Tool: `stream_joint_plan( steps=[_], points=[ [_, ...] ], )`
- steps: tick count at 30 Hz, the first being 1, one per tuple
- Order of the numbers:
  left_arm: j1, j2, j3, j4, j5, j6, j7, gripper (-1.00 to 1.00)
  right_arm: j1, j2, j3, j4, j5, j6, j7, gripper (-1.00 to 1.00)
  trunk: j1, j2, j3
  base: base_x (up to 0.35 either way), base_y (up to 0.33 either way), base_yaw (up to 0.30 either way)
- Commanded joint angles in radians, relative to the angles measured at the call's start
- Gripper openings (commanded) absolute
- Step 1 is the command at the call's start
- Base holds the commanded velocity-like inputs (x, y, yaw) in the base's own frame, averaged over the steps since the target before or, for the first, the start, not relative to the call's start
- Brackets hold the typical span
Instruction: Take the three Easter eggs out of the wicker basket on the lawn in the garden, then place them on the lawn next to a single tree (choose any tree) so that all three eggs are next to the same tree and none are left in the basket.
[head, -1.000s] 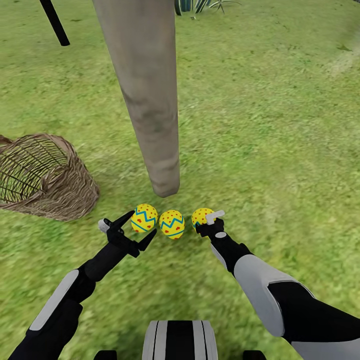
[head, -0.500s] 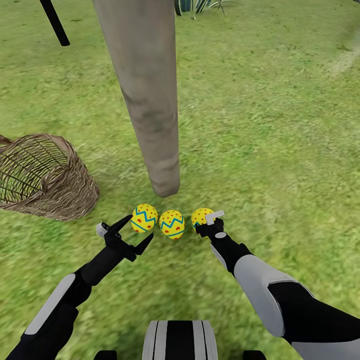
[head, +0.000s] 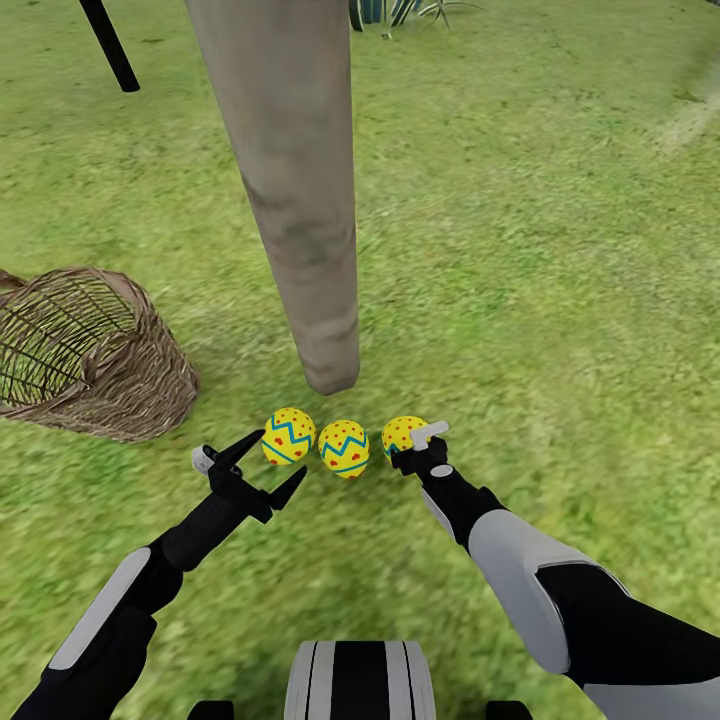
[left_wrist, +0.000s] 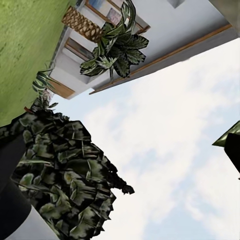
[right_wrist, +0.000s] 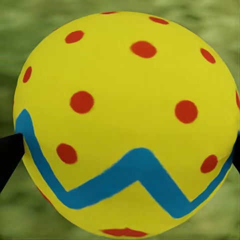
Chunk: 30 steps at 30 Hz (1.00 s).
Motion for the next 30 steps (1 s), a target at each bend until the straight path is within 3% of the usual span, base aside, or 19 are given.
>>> stream_joint_plan(
  steps=[1,30],
  points=[
    [-0.001,0.001,-0.002,0.0,-0.003,0.001,-0.008,1.0,0.0,0.0,-0.001,0.013,-0.002,-0.003,-0.003,1.0,0.0,0.0,-0.001,0.0,0.0,0.0],
    [-0.001,0.004,-0.002,0.001,-0.003,0.001,-0.005,1.0,0.0,0.0,-0.001,0.013,-0.003,-0.003,-0.003,1.0,-0.013,0.007,0.112,0.0,0.0,0.0]
  ],
)
